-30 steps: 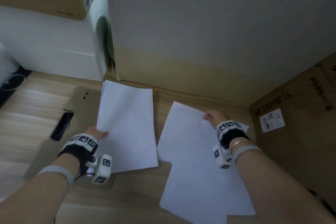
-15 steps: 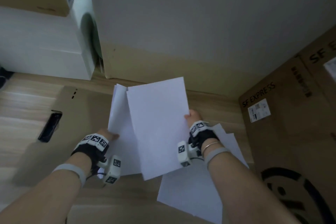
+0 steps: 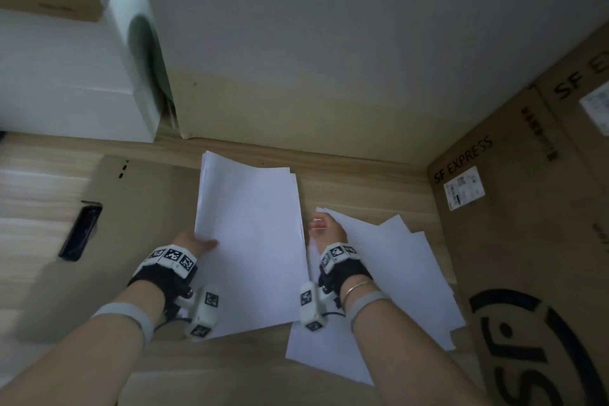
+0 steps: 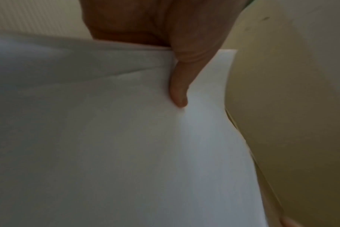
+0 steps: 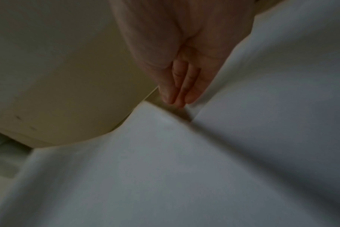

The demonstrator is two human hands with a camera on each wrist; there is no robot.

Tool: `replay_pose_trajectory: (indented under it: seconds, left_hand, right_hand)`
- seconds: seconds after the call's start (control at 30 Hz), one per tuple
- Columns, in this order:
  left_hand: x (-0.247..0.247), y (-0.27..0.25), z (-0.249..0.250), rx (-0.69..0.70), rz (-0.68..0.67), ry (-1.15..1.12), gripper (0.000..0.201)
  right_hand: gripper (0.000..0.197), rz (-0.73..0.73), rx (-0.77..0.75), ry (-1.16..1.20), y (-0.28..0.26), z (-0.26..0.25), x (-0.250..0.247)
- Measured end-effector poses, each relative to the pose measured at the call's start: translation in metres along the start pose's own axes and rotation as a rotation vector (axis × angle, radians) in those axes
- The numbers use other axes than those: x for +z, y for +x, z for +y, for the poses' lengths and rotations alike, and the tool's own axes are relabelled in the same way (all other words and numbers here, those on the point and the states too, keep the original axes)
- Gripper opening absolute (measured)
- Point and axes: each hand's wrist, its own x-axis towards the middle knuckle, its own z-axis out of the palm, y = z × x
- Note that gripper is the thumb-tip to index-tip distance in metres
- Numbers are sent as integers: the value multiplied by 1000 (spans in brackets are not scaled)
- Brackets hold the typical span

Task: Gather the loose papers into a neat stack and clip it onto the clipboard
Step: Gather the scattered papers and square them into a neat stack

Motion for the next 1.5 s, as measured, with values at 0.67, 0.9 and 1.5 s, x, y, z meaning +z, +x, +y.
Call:
replay_pose_trajectory:
  seconds: [0.67, 0.9, 1.5]
  left_hand:
    - [6, 5, -3, -4, 36, -26, 54]
    - [6, 5, -5, -13, 34, -67, 53]
    - [5, 3, -4, -28, 18, -37, 53]
  right_hand:
    - [54, -274, -47, -1015, 6, 52, -82]
    - [34, -204, -282, -1191, 7, 46, -96]
    - [47, 223, 121, -2, 26, -23, -153]
